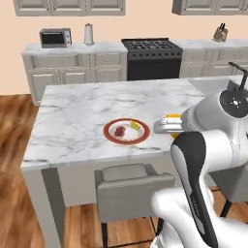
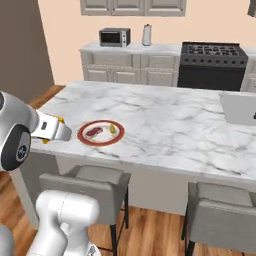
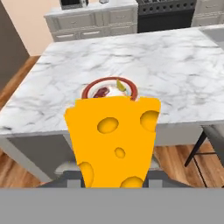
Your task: Take the cheese, steak, and lemon wedge from the fridge and place them on the plate on the dining counter to create an appetizer plate.
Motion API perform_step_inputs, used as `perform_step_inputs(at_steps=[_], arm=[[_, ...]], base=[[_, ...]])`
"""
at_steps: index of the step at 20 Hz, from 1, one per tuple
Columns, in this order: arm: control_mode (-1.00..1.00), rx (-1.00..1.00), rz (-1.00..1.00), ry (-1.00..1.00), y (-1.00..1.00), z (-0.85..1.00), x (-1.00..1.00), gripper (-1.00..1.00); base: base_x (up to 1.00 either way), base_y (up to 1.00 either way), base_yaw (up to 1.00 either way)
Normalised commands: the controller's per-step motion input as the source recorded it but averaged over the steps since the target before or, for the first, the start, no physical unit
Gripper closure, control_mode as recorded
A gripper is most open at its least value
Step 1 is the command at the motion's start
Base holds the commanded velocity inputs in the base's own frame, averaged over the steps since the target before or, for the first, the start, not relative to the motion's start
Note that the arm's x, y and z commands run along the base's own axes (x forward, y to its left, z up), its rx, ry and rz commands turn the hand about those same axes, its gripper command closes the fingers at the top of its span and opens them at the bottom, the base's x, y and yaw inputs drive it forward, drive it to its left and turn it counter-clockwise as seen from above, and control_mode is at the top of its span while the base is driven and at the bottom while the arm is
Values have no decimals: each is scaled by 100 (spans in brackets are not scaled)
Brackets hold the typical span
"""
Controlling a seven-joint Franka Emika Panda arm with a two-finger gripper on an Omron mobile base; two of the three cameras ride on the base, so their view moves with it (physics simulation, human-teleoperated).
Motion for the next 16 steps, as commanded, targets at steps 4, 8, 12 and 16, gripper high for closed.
perform_step_inputs(at_steps=[4, 8, 12, 16], arm=[[100, 0, 0, 0, 0, 0, 0, 100], [100, 0, 0, 0, 0, 0, 0, 100], [100, 0, 0, 0, 0, 0, 0, 100], [100, 0, 0, 0, 0, 0, 0, 100]], base=[[74, 34, -50], [59, 54, -29], [35, 31, -16], [29, 14, -7]])
